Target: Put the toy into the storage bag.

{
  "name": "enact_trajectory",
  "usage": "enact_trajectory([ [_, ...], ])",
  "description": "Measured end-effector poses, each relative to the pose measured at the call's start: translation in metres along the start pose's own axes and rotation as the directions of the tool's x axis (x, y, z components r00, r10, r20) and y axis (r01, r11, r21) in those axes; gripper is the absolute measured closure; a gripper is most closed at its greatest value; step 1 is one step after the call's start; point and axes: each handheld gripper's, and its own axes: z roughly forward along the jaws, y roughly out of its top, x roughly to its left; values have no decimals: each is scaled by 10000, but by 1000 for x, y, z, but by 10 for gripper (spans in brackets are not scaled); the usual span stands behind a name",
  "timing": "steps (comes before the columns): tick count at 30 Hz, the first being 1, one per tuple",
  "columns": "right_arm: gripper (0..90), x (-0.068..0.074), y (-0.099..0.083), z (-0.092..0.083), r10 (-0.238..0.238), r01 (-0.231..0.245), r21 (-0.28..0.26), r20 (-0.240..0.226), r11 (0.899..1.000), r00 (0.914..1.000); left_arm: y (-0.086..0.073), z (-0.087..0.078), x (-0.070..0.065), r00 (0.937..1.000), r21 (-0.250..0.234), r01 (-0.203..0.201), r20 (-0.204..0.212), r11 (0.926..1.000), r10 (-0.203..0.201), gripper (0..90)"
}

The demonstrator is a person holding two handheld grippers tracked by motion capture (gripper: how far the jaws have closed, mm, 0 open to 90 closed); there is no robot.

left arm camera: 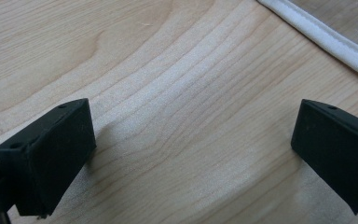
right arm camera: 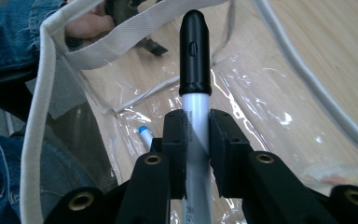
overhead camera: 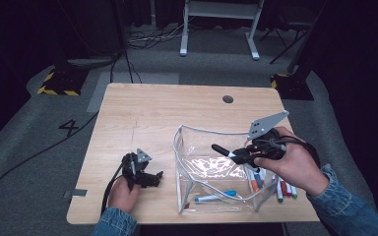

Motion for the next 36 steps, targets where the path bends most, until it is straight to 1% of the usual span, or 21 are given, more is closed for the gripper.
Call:
enact_trajectory([
  [1, 775, 1, 1, 2, -63, 63, 45, -56, 10000, 10000, 0, 0, 0, 10000, -4, 5, 1, 10000, -5, 0],
  [4, 775, 4, 6, 13, -304, 313, 217, -415, 9993, 9987, 0, 0, 0, 10000, -3, 3, 2, 10000, -3, 0],
  [5, 775, 4, 7, 15, -361, 374, 270, -457, 9989, 9983, 0, 0, 0, 10000, -3, 2, 1, 10000, -2, 0],
  [8, 775, 7, 11, 25, -548, 585, 455, -771, 9973, 9955, 0, 0, 0, 10000, -5, 2, 2, 10000, -2, 0],
  [12, 775, 9, 14, 36, -761, 844, 770, -1050, 9934, 9916, 0, 0, 0, 10000, -3, 1, 1, 10000, -1, 0],
  [13, 775, 9, 15, 42, -710, 822, 870, -1257, 9928, 9895, 0, 0, 0, 10000, -2, 15, -12, 10000, -15, 0],
  [15, 775, 9, 16, 44, -719, 836, 882, -1288, 9926, 9891, 0, 0, -1, 10000, -3, 64, -64, 10000, -64, 0],
  [16, 775, 8, 16, 48, -722, 861, 1032, -1320, 9909, 9886, 1, 1, -1, 9999, -24, 117, -82, 9999, -117, 0],
  [18, 775, 8, 15, 54, -661, 839, 1236, -1413, 9888, 9878, 1, 1, -2, 9999, -7, 98, -113, 10000, -98, 0],
  [20, 775, 7, 15, 61, -660, 881, 1464, -1497, 9853, 9865, 2, 1, -1, 9999, 20, 73, -116, 10000, -73, 0],
  [22, 775, 7, 14, 68, -636, 921, 1801, -1582, 9793, 9853, 2, 2, -2, 9999, 8, 138, -103, 9999, -138, 0],
  [24, 774, 8, 13, 74, -710, 1058, 1944, -1782, 9752, 9814, 2, 2, -2, 9998, 23, 159, -138, 9999, -159, 0],
  [25, 774, 9, 12, 80, -692, 1089, 2129, -1855, 9710, 9802, 3, 2, -3, 9997, -8, 211, -156, 9998, -211, 0],
  [26, 774, 9, 12, 80, -692, 1089, 2129, -1855, 9710, 9802, 3, 2, -3, 9996, -8, 247, -162, 9997, -247, 0],
  [27, 775, 10, 12, 82, -606, 1028, 2250, -1872, 9689, 9805, 3, 2, -4, 9995, 17, 234, -189, 9997, -233, 0],
  [28, 774, 10, 11, 85, -624, 1070, 2333, -1909, 9665, 9796, 3, 2, -4, 9995, 12, 244, -199, 9997, -244, 0],
  [33, 774, 11, 6, 101, -636, 1201, 2852, -1996, 9509, 9778, 3, 3, -4, 9994, 8, 259, -211, 9997, -258, 0],
  [35, 774, 10, 5, 105, -648, 1244, 2937, -2045, 9478, 9767, 3, 3, -4, 9995, -3, 245, -218, 9997, -245, 0],
  [36, 774, 10, 4, 108, -703, 1317, 2917, -2117, 9474, 9748, 3, 3, -4, 9994, -11, 255, -225, 9997, -255, 0],
])
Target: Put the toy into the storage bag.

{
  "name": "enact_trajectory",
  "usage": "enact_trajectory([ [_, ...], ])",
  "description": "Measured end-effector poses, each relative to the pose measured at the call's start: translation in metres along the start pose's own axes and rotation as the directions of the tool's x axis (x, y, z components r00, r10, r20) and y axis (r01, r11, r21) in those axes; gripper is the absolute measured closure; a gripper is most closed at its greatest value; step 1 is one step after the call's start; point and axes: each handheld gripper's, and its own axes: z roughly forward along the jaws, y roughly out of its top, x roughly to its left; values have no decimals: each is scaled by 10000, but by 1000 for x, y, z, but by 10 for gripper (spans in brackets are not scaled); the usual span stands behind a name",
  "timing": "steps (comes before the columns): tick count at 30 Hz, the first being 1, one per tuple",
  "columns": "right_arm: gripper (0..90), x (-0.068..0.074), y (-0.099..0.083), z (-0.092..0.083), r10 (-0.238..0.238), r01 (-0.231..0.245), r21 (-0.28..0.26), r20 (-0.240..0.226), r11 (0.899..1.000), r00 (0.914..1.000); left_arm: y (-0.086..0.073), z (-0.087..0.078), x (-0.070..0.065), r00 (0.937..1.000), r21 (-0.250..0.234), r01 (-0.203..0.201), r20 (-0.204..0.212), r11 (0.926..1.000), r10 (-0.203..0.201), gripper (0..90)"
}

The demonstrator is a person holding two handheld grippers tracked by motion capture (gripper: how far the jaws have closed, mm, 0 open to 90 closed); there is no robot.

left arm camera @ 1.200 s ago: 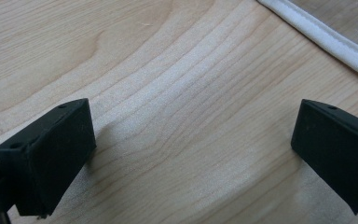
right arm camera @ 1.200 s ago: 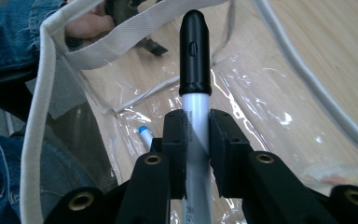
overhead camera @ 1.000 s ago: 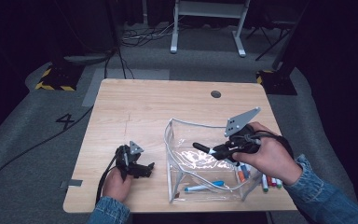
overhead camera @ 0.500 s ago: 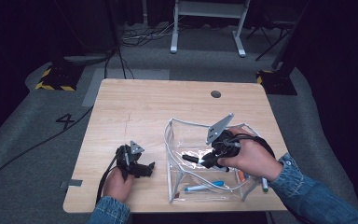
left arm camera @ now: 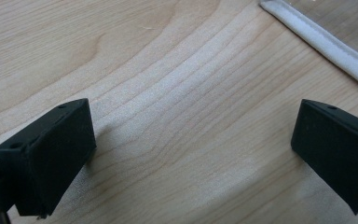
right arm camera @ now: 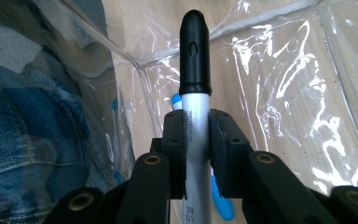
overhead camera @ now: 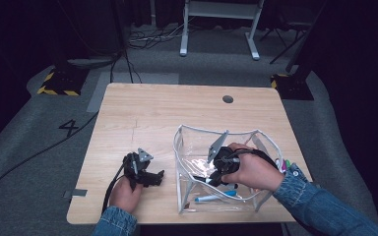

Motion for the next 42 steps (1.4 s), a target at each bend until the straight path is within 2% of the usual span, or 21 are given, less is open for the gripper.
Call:
enact_trajectory([
  [1, 774, -1, -1, 4, 105, -105, 154, 30, 9998, 9999, 0, 0, 0, 10000, -1, 4, -6, 10000, -4, 0],
  [3, 774, -2, -1, 6, 15, -15, 177, 21, 9998, 10000, 0, 0, 0, 10000, 5, 4, -7, 10000, -4, 0],
  [8, 774, -3, -3, 14, 56, -52, 621, -69, 9981, 10000, 0, 0, 0, 10000, 18, 11, -3, 10000, -11, 0],
  [9, 774, -3, -4, 16, 76, -67, 825, -108, 9966, 9999, 0, 0, 0, 10000, 10, 3, -4, 10000, -3, 0],
  [17, 773, -2, -7, 24, 125, -80, 1435, -311, 9896, 9994, 0, 0, 0, 10000, 29, -1, -4, 10000, 1, 0],
  [22, 771, -3, -8, 28, -19, 91, 1506, -475, 9886, 9989, 0, 0, 0, 10000, 11, 2, -4, 10000, -2, 0],
  [23, 755, -3, -8, 29, -56, 155, 1689, -590, 9855, 9982, 0, 0, 0, 10000, 27, -2, -3, 10000, 2, 0],
  [26, 705, -2, -8, 30, -40, 169, 1695, -761, 9854, 9971, 0, 0, 0, 10000, 28, -2, -4, 10000, 2, 0],
  [27, 681, -2, -8, 30, -170, 275, 1603, -667, 9867, 9976, 0, 0, 0, 10000, 28, -1, -5, 10000, 1, 0],
  [30, 636, -3, -7, 27, 39, 41, 1377, -574, 9905, 9983, 0, 0, 0, 10000, 27, -2, -5, 10000, 2, 0],
  [32, 567, -4, -6, 23, 158, -132, 874, -291, 9961, 9995, 0, 0, 0, 10000, 16, 13, -1, 10000, -13, 0],
  [34, 541, -5, -4, 15, 276, -278, 269, 59, 9993, 9996, 0, 0, 0, 10000, 26, -1, -5, 10000, 1, 0],
  [35, 531, -5, -3, 5, 395, -386, -235, 369, 9990, 9985, 0, 0, 0, 10000, 28, -3, -5, 10000, 3, 0],
  [36, 531, -5, -3, 5, 395, -386, -235, 369, 9990, 9985, 0, 0, 0, 10000, 28, -2, -3, 10000, 2, 0],
  [37, 510, -6, -2, -5, 498, -430, -931, 728, 9947, 9961, 0, 0, 0, 10000, 18, 10, -1, 10000, -10, 0],
  [38, 510, -6, -2, -5, 498, -430, -931, 728, 9947, 9961, 0, 0, 0, 10000, 26, 0, -3, 10000, 0, 0],
  [39, 496, -6, -2, -11, 558, -450, -1228, 861, 9914, 9947, 0, 0, 0, 10000, 18, 9, -4, 10000, -9, 0],
  [42, 459, -5, -3, -27, 746, -467, -2255, 1172, 9731, 9903, 0, 0, 0, 10000, 19, 13, 0, 10000, -13, 0],
])
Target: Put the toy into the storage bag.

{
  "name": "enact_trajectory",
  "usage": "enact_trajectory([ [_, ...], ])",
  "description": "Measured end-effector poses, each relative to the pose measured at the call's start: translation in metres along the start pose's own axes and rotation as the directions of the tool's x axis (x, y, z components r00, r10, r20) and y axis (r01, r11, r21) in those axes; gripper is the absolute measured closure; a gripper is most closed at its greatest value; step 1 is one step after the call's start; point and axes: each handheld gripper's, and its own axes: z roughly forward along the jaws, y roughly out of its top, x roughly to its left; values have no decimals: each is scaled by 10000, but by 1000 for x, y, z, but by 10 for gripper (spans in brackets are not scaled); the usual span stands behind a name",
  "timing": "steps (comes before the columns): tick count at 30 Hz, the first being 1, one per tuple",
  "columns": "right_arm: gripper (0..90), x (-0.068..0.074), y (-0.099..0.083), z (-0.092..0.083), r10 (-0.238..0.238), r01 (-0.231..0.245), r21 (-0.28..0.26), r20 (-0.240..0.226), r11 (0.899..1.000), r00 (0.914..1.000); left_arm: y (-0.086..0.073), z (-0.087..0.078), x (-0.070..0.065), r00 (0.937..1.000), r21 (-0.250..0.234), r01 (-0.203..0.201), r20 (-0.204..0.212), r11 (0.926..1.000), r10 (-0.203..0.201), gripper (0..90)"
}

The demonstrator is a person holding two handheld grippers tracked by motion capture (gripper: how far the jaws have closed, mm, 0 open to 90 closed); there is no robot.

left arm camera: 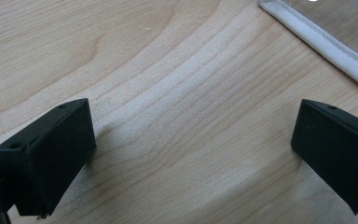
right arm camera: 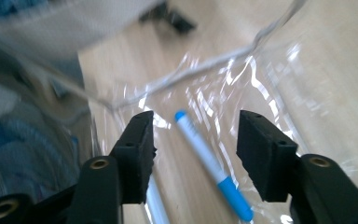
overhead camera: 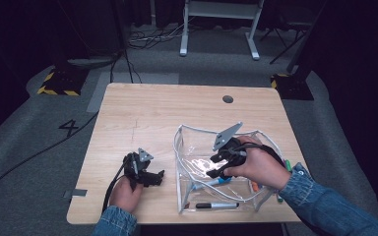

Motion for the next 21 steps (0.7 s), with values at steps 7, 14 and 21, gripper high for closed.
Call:
enact_trajectory([
  [7, 439, -9, -3, -41, 799, -675, -1687, 675, 9834, 9945, 0, 0, 0, 10000, -4, -26, 26, 10000, 26, 0],
  [14, 468, -22, -25, -77, 1932, -1523, -2856, 1208, 9462, 9737, 0, 0, 0, 10000, 4, 6, 88, 10000, -7, 0],
  [21, 487, -41, -57, -103, 3114, -2316, -3677, 1743, 9007, 9342, 0, 0, 0, 10000, 2, 6, 87, 10000, -6, 0],
])
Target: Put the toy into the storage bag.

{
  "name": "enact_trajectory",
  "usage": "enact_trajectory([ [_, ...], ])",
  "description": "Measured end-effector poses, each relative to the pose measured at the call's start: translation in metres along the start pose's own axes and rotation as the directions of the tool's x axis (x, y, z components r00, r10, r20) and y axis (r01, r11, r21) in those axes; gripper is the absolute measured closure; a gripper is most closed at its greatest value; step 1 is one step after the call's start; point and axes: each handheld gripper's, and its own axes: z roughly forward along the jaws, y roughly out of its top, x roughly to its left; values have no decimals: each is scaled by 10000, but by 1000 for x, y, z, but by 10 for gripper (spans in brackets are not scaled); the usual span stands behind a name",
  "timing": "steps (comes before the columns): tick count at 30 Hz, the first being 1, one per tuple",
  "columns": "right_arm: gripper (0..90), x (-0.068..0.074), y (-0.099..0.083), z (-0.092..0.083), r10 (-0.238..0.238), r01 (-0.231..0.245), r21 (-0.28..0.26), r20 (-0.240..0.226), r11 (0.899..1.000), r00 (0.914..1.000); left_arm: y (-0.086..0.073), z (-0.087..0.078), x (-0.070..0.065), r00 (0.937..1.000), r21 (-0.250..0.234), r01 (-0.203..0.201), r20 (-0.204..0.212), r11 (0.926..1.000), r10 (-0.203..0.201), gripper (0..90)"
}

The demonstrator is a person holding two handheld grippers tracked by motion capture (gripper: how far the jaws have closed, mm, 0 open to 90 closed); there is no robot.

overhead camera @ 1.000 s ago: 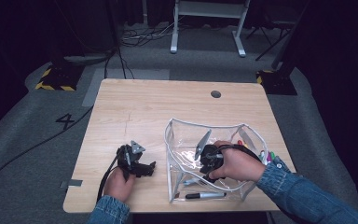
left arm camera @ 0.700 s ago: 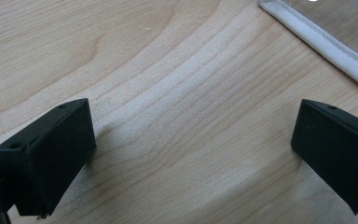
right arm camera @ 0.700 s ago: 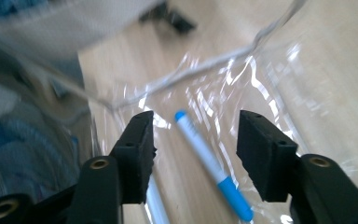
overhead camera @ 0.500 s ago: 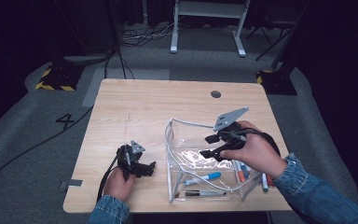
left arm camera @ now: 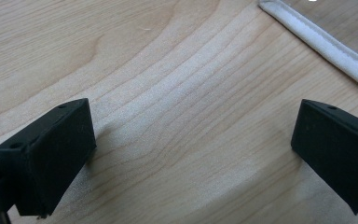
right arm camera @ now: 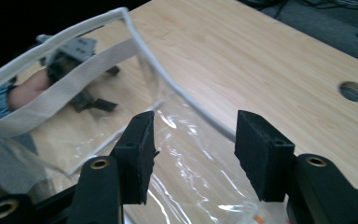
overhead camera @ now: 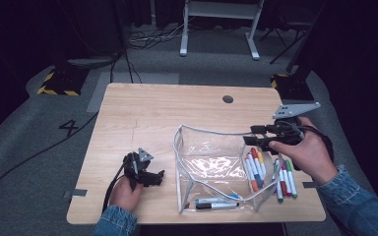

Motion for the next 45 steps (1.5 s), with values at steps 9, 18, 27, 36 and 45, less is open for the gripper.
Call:
enact_trajectory([
  [9, 503, -44, -23, -28, 1528, -1489, -375, 1451, 9881, 9775, 0, 0, 0, 10000, 3, -7, -30, 10000, 7, 0],
  [18, 527, -86, -62, -35, 2513, -2684, 146, 3054, 9632, 9185, 0, 0, 0, 10000, 15, 14, -14, 10000, -14, 0],
  [27, 565, -108, -111, -22, 3234, -4019, 1357, 3924, 9055, 8611, 0, 0, 0, 10000, 3, 11, -16, 10000, -11, 0],
  [36, 603, -113, -160, -9, 3683, -4824, 2068, 4196, 8512, 8296, 0, 0, 0, 10000, 37, 22, 24, 10000, -22, 0],
  [45, 636, -108, -188, 5, 3919, -5296, 2767, 4255, 8018, 8157, 0, 0, 0, 10000, 37, 23, 24, 10000, -23, 0],
])
